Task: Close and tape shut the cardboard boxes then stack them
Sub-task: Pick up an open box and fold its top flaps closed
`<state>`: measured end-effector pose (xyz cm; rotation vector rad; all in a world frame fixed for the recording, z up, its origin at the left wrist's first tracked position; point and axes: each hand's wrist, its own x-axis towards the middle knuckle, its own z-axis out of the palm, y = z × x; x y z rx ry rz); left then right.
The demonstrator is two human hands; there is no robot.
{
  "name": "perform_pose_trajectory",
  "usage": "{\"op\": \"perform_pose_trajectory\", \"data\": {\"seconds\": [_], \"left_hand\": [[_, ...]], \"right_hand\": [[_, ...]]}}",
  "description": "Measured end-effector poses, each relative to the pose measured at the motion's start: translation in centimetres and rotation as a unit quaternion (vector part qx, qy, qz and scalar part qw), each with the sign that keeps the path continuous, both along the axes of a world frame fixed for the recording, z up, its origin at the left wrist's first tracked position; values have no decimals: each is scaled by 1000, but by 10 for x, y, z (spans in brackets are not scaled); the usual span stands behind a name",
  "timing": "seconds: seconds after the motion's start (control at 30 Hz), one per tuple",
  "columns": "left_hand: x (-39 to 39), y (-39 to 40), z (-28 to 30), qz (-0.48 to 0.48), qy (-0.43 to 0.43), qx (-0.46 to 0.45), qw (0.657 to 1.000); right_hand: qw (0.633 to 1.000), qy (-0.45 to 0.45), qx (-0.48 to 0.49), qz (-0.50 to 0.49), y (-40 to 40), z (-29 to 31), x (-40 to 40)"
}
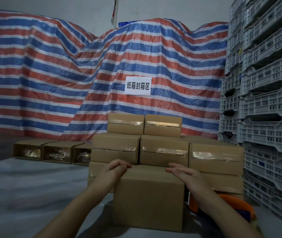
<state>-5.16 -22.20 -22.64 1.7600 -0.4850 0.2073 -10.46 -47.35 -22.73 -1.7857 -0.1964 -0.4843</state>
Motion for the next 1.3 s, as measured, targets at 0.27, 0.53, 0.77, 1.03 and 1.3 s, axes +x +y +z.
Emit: {"op": "perform_pose_trajectory", "data": {"seconds": [0.27,0.53,0.77,1.03,1.3], "left_hand": [[-16,-29,34,63,-269,427,861],[-19,-47,20,33,-248,502,828],[-22,-47,22,26,-252,505,825],[-23,-46,26,17,-184,452,873],[-27,-40,41,-34,-42,226,973]], "right_hand": [[999,25,-31,-6,1,9,-8],[985,19,-141,-93,-21,20,-14],[783,136,-516,-320,-62,-9,-45],[760,103,-507,-393,-63,-42,-46],[838,47,-358,-410,-80,0,-36]]}}
